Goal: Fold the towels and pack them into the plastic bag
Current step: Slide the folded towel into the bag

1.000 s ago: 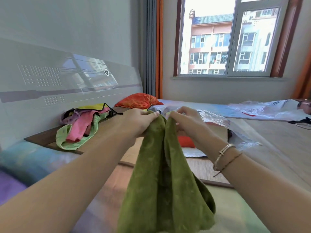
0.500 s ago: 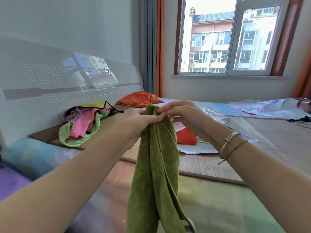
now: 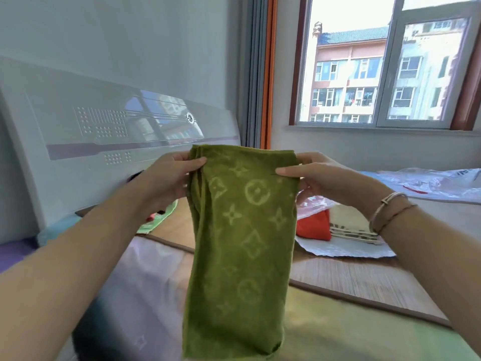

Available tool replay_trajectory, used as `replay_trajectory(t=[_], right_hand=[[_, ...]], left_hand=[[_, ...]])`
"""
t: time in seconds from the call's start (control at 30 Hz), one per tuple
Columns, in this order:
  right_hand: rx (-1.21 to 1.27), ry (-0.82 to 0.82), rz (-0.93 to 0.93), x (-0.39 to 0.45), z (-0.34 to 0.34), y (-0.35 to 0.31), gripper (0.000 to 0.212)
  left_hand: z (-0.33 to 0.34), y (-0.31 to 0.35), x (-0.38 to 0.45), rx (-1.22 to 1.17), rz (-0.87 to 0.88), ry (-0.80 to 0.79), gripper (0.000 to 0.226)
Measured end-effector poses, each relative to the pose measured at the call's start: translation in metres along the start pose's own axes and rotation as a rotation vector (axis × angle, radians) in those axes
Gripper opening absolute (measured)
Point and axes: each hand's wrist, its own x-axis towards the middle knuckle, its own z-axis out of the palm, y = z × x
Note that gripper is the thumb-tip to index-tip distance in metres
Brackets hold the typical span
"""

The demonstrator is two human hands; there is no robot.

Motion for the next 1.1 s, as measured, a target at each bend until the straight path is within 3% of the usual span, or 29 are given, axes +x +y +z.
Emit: replay_trajectory(t=[0.13,0.23,0.3,0.4,0.53,0.67,0.8,0.9,1.0,1.1], right_hand=[[-0.536,0.203,-0.137,0.049,0.027,0.016,0.009],[-0.603,0.324,-0.187,0.087,0.037,0.031,0.011],[-0.641,0.289,-0.097,0.112,0.038,0.039,0.014],[-0.578,0.172,0.109,0.144,0.035,0.044,0.015],[-0.097,0.137,0.368,0.174,0.027,0.053,0.015],[0.175,0.208,0.362,0.198,0.027,0.090,0.027],[0.256,0.259,0.254,0.191,0.036,0.121,0.028],[0.207,0.169,0.292,0.159,0.048,0.133,0.036],[0.130,0.052,0.271,0.115,0.060,0.140,0.026],[-0.542,-0.020,0.174,0.088,0.073,0.139,0.052]], left_hand=[[-0.025,-0.025,0.026,0.520,0.065,0.085,0.014],[-0.039,-0.041,0.054,0.782,0.088,0.165,0.010],[-0.042,-0.045,0.071,0.704,-0.003,0.186,0.008],[-0.038,-0.051,0.094,0.368,-0.213,0.152,0.010],[-0.042,-0.073,0.132,0.208,-0.229,0.137,0.021],[-0.037,-0.102,0.157,0.185,-0.139,0.140,0.029],[-0.033,-0.128,0.152,0.136,-0.085,0.113,0.024],[-0.047,-0.142,0.124,0.178,-0.182,-0.010,0.015],[-0.064,-0.147,0.086,0.169,-0.314,-0.194,0.023],[-0.070,-0.156,0.062,0.395,-0.486,-0.210,0.033]])
